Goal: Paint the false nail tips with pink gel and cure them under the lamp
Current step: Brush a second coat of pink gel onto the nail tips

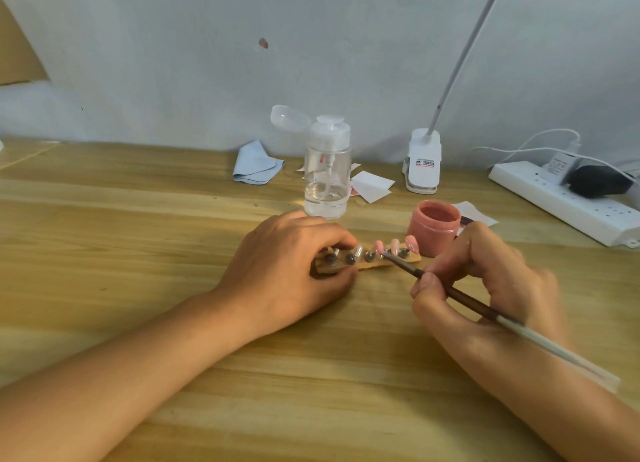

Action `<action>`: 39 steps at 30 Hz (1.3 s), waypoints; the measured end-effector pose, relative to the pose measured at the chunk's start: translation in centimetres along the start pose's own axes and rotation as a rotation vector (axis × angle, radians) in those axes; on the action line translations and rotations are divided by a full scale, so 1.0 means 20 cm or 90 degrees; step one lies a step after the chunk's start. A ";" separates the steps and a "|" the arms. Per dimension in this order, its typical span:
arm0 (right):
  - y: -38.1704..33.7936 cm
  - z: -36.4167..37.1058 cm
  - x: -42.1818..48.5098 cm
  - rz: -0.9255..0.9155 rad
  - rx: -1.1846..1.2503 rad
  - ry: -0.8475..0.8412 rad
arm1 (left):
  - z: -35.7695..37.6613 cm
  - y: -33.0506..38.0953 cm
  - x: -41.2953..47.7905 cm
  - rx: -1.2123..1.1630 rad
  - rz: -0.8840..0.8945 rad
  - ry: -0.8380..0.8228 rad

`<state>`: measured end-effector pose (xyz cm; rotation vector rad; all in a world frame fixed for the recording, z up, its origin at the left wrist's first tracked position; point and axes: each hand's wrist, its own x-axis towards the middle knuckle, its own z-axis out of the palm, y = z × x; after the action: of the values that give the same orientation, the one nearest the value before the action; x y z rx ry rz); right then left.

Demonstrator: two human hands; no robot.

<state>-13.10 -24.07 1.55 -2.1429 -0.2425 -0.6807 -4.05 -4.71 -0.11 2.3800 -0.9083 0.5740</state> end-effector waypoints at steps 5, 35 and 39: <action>-0.01 0.00 -0.04 -0.050 -0.072 0.060 | 0.00 0.00 0.00 -0.002 -0.001 -0.006; -0.01 0.01 -0.03 -0.068 -0.044 0.066 | -0.02 0.02 0.00 -0.024 -0.010 0.019; -0.01 0.01 -0.03 -0.071 -0.052 0.045 | -0.02 0.02 0.00 -0.025 0.001 0.024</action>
<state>-13.60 -23.71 1.33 -2.1911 -0.3023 -0.8420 -4.43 -4.81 0.33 2.3267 -0.8969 0.5934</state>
